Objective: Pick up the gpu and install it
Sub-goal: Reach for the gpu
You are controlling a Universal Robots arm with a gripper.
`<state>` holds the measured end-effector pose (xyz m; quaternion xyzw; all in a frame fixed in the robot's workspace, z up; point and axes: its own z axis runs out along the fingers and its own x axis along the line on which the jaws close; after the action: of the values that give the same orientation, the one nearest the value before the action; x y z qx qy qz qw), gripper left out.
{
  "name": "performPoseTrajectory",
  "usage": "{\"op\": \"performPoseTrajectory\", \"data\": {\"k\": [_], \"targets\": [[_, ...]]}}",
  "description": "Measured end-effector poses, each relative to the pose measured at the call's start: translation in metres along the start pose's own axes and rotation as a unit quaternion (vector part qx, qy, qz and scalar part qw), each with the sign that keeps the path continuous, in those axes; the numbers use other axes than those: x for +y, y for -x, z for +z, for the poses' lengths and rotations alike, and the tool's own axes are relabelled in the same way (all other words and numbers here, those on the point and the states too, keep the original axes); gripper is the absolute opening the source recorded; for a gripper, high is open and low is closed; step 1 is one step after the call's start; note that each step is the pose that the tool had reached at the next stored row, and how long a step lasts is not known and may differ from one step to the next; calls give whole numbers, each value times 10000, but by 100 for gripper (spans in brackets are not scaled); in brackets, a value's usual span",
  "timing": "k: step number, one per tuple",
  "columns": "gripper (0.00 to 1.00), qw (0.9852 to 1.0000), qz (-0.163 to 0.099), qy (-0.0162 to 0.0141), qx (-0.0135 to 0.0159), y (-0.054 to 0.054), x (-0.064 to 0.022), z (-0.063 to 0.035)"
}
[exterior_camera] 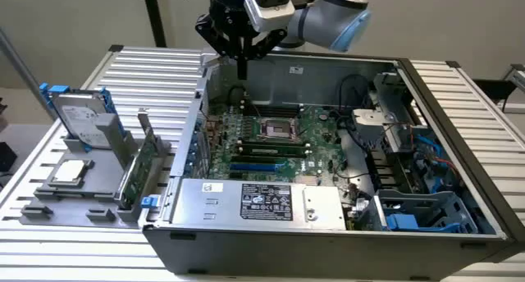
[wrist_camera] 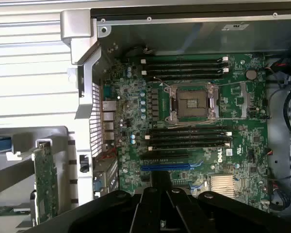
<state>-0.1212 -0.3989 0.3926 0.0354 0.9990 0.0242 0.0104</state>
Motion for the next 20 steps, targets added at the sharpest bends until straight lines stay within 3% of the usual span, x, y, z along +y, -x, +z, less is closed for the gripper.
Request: {"op": "performPoseTrajectory", "data": {"k": [14,20], "targets": [[11,10000,0,1,0,-9,-1,0],[11,10000,0,0,0,-238,-84,-8]]}}
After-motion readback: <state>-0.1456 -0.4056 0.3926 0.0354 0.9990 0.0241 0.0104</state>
